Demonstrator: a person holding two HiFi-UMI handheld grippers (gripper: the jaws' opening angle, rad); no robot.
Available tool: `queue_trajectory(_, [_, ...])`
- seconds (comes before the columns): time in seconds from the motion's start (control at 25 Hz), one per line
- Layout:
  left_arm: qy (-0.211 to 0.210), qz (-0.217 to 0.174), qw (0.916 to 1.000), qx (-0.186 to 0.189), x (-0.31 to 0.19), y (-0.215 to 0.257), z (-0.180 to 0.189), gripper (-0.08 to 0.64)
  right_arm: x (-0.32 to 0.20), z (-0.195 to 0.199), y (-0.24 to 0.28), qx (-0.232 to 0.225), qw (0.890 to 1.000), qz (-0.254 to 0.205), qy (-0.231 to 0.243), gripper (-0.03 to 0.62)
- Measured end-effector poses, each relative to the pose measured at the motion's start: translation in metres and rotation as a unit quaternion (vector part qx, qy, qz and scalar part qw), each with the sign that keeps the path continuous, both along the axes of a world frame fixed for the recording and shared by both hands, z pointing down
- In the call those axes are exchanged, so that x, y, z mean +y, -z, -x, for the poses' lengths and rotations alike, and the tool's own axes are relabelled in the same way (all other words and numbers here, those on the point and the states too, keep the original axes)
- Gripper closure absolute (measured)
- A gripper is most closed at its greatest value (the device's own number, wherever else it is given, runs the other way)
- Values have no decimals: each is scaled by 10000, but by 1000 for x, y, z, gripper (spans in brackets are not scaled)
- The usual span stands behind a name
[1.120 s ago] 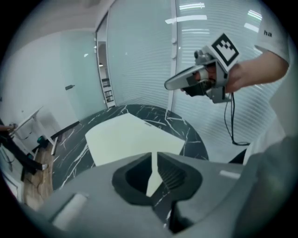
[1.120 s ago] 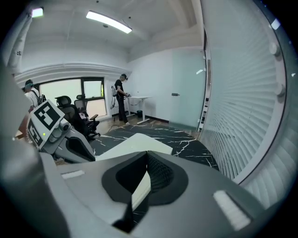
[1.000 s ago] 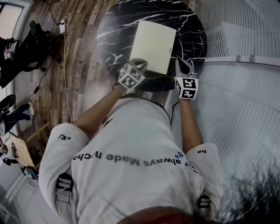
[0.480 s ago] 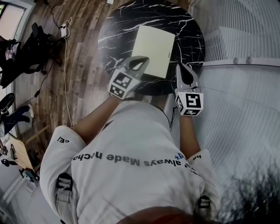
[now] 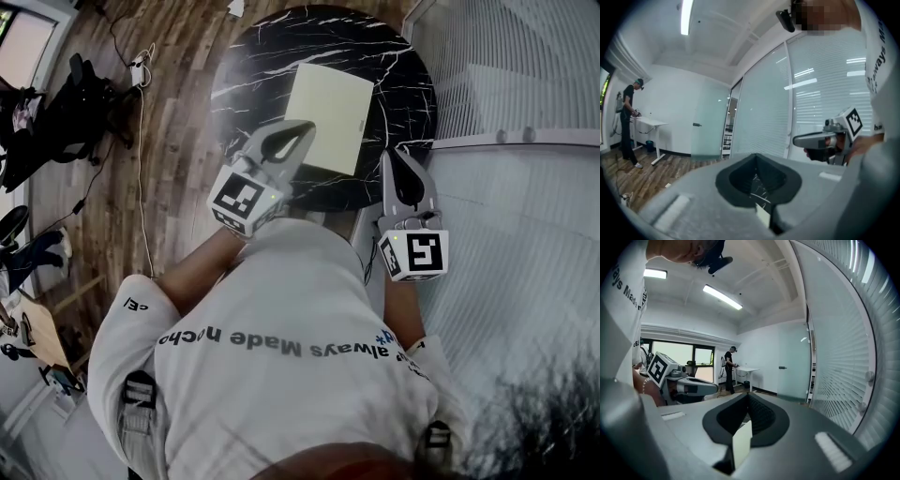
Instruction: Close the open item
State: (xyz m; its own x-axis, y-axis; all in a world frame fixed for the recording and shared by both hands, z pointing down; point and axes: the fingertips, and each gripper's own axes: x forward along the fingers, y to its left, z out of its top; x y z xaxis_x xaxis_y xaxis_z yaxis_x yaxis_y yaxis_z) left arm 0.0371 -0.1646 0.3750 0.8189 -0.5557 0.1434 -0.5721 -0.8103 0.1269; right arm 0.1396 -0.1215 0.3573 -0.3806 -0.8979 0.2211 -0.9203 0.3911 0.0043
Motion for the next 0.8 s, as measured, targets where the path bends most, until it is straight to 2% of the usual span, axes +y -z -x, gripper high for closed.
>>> queue_trajectory(0.4, [-80,-195,9989,416,10,43,1,556,7,16,38,-70,9994,-296,175,591])
queue_trajectory(0.8, [-168,-247,9991,316,14,47,0,557,9,22,42,-94,9994,-285,179,591])
